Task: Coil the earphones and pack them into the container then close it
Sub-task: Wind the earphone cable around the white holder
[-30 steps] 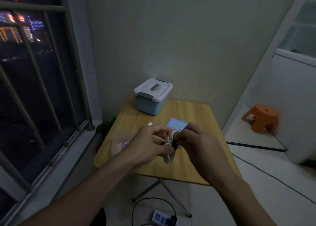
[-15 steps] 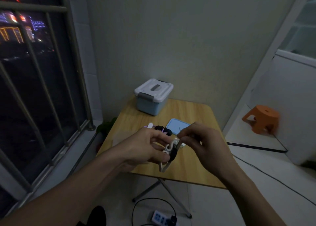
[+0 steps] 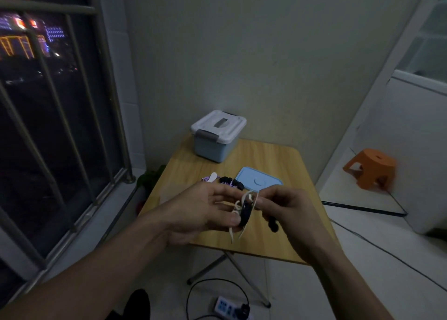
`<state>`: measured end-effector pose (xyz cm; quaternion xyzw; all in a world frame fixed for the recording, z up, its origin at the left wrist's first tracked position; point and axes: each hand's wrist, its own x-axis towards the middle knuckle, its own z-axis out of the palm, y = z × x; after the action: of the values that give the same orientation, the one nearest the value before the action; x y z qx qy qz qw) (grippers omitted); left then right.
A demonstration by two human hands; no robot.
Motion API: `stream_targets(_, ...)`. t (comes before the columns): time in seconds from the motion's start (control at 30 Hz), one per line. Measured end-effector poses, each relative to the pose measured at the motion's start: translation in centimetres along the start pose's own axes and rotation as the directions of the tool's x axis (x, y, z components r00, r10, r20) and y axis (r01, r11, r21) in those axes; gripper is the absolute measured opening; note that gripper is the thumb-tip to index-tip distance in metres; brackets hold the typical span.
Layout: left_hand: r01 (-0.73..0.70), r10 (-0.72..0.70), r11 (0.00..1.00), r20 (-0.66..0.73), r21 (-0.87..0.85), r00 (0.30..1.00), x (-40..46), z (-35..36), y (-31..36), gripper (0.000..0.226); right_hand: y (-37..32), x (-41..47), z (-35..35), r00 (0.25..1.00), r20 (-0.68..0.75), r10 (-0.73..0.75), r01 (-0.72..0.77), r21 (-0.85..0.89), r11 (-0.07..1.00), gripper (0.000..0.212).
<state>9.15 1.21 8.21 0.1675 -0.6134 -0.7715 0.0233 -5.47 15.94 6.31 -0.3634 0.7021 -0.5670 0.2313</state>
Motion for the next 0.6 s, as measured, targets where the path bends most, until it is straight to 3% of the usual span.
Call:
stream_targets(0.13, -0.016, 0.017, 0.991, 0.002, -0.132, 1.000, 0.2, 0.2, -0.1, 0.042, 1.1, -0.5, 1.1, 0.995, -0.025, 0.100, -0.096, 0.142, 0.985, 0.013)
stream_targets(0.3, -0.051, 0.030, 0.977, -0.104, -0.206, 0.994, 0.4, 0.5, -0.3, 0.031, 1.6, -1.5, 2.8, 0.993, 0.010, 0.115, -0.114, 0.260, 0.959, 0.012)
stream_targets(0.6, -0.019, -0.018, 0.984, -0.204, -0.178, 0.979, 1.0, 0.6, -0.8, 0.026, 1.8, -2.4, 4.4, 0.996, -0.065, 0.061, -0.044, 0.239, 0.970, 0.027)
